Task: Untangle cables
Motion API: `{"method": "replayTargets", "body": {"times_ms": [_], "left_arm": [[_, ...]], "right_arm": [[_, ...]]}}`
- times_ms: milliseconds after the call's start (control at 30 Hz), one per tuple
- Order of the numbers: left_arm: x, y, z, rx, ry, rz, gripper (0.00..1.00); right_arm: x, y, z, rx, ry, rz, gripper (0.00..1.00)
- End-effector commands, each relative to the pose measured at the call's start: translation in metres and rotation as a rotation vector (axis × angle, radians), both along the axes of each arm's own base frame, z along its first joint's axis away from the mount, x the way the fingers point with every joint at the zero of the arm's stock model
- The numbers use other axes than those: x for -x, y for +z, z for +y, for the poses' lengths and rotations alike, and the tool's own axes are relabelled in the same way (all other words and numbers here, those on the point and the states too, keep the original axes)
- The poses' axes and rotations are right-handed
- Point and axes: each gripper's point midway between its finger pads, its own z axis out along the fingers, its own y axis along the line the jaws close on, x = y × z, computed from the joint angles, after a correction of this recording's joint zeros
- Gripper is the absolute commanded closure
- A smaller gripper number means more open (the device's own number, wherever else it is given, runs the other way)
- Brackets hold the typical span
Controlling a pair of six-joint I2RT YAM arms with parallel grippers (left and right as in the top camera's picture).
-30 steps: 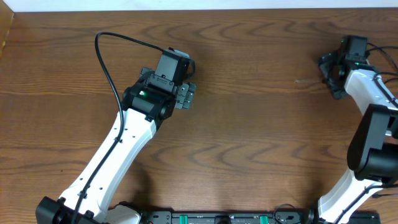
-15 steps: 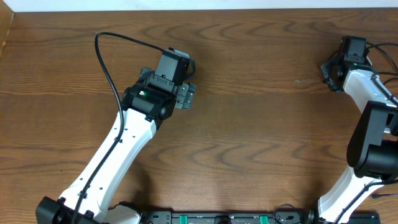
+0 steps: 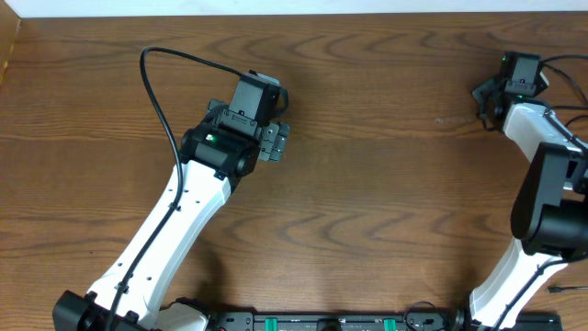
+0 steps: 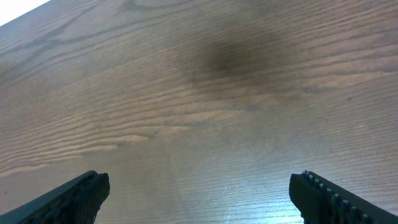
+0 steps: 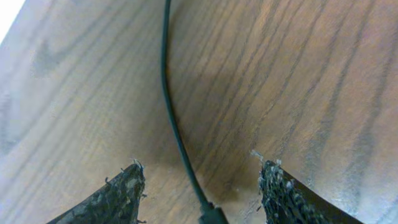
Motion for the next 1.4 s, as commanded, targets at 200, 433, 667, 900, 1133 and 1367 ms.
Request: {"method": "replayTargets", "body": {"times_ms": [200,433,667,900,1133,1367], "left_arm": [[-0.001,0.0,0.001,0.006,0.013,-0.002,0.02],[-0.001,0.0,0.001,0.006,0.013,-0.002,0.02],[-0.001,0.0,0.001,0.006,0.013,-0.002,0.02],[-0.001,0.0,0.001,0.005,0.013,-0.002,0.02],[-0.001,0.0,0.001,0.006,0.013,-0.002,0.02],[-0.001,0.0,0.001,0.006,0.013,-0.002,0.02]], "right_arm": [[-0.004,-0.025,0.004,0.018,0.022,0.024,0.46],[0.0,-0.035,0.005,0.013,0.022,0.053,0.6],[0.005,-0.038,0.006,0.009,0.022,0.074,0.78],[0.012,-0.041,0.01,-0.016,0.035,0.114,0.99],[0.018,0.0,-0.004,0.019,0.042,0.093,0.99],[0.041,0.103,-0.027,0.177,-0.014,0.006,0.99]]}}
